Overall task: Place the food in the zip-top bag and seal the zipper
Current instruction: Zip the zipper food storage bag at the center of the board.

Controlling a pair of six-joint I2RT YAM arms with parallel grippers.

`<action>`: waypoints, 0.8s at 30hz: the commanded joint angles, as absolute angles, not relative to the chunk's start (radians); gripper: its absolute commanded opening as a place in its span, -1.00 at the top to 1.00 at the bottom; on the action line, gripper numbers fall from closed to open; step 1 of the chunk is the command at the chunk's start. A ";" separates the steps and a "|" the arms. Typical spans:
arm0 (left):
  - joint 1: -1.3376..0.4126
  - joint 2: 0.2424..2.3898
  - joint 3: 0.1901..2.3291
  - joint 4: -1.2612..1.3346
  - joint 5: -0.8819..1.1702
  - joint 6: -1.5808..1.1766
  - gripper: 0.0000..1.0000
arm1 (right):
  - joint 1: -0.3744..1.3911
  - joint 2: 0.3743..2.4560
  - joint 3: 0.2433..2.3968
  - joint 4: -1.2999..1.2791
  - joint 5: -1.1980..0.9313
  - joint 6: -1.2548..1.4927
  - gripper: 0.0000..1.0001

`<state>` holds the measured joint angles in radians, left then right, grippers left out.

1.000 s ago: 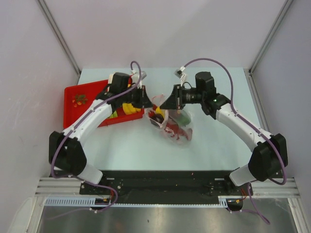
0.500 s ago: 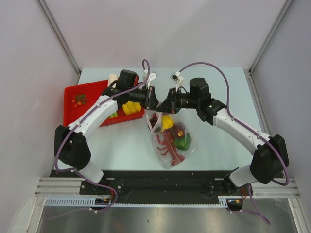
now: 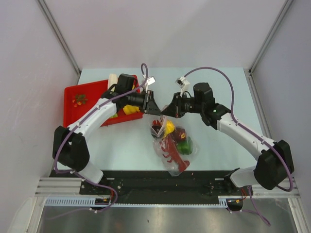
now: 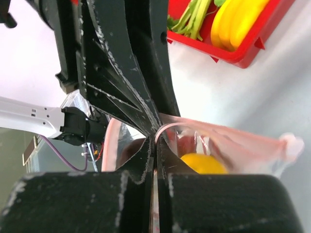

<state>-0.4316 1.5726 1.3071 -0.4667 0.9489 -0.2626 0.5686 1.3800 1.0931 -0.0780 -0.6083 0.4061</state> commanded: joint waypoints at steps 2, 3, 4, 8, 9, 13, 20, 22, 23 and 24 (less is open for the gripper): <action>-0.433 1.520 1.273 -0.368 1.103 -0.325 0.01 | 0.557 1.335 1.060 -0.041 -0.575 0.390 1.00; -0.433 1.517 1.261 -0.364 1.117 -0.328 -0.10 | 0.552 1.333 1.055 -0.031 -0.575 0.394 1.00; -0.433 1.516 1.253 -0.356 1.121 -0.334 -0.18 | 0.551 1.330 1.052 -0.025 -0.575 0.397 1.00; -0.446 1.516 1.227 -0.325 1.144 -0.356 -0.44 | 0.555 1.333 1.040 -0.009 -0.568 0.414 1.00; -0.449 1.514 1.212 -0.318 1.147 -0.356 -0.45 | 0.557 1.338 1.039 0.026 -0.569 0.417 1.00; -0.456 1.511 1.164 -0.284 1.152 -0.359 -0.50 | 0.560 1.350 1.031 0.023 -0.566 0.403 1.00; -0.365 1.484 1.091 -0.245 0.972 -0.324 -0.47 | 0.560 1.370 1.022 0.011 -0.546 0.379 1.00; -0.341 1.450 1.089 -0.253 0.884 -0.290 -0.49 | 0.560 1.371 1.022 0.011 -0.558 0.382 1.00; -0.338 1.445 1.091 -0.264 0.835 -0.258 -0.50 | 0.558 1.368 1.019 0.014 -0.571 0.382 1.00; -0.321 1.447 1.095 -0.285 0.775 -0.243 -0.50 | 0.558 1.368 1.023 0.012 -0.583 0.380 1.00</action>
